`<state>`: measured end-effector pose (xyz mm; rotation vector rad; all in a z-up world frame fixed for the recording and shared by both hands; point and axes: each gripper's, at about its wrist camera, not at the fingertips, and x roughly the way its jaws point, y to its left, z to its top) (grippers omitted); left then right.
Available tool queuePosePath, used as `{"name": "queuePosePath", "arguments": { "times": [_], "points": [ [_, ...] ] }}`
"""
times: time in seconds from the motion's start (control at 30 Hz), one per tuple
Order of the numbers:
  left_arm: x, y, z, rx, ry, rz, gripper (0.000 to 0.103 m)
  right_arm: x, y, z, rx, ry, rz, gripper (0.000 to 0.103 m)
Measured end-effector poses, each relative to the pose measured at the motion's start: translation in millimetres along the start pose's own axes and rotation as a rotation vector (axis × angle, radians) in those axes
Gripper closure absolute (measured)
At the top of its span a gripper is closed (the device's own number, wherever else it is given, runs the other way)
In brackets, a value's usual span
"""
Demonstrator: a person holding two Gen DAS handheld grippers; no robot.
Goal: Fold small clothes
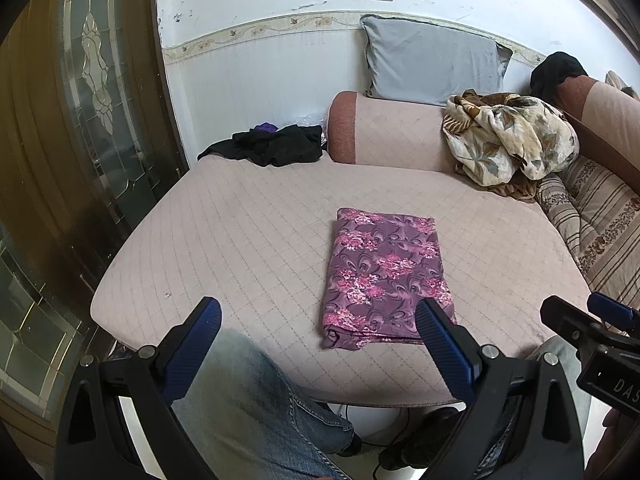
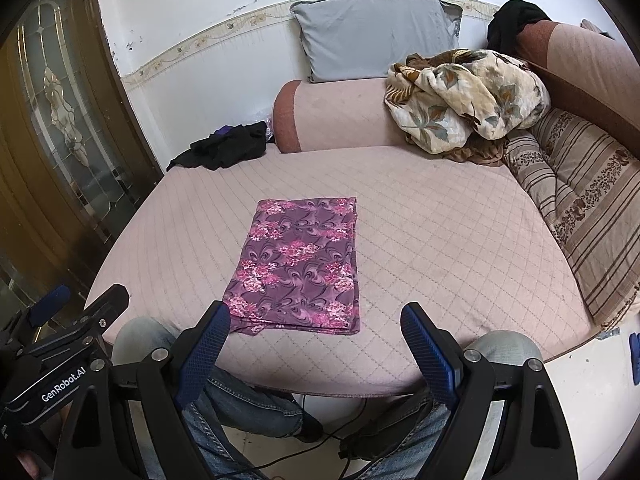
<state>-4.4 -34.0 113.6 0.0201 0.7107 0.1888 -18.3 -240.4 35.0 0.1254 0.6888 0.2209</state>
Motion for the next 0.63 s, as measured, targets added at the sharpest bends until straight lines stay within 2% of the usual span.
{"name": "queuePosePath", "arguments": {
  "times": [0.43,0.53,0.57,0.63],
  "points": [
    [21,2,-1,-0.011,0.042,-0.011,0.006,23,-3,6,0.005,0.024,-0.013,0.013],
    [25,6,-1,-0.011,0.026,-0.024,0.006,30,-3,9,0.002,0.022,-0.015,0.013],
    [28,8,-1,-0.014,0.026,-0.039,0.006,33,-3,9,0.003,0.023,-0.011,0.012],
    [41,15,4,-0.025,0.054,-0.071,0.006,47,-8,13,0.033,0.065,0.050,0.012]
  ]
}}
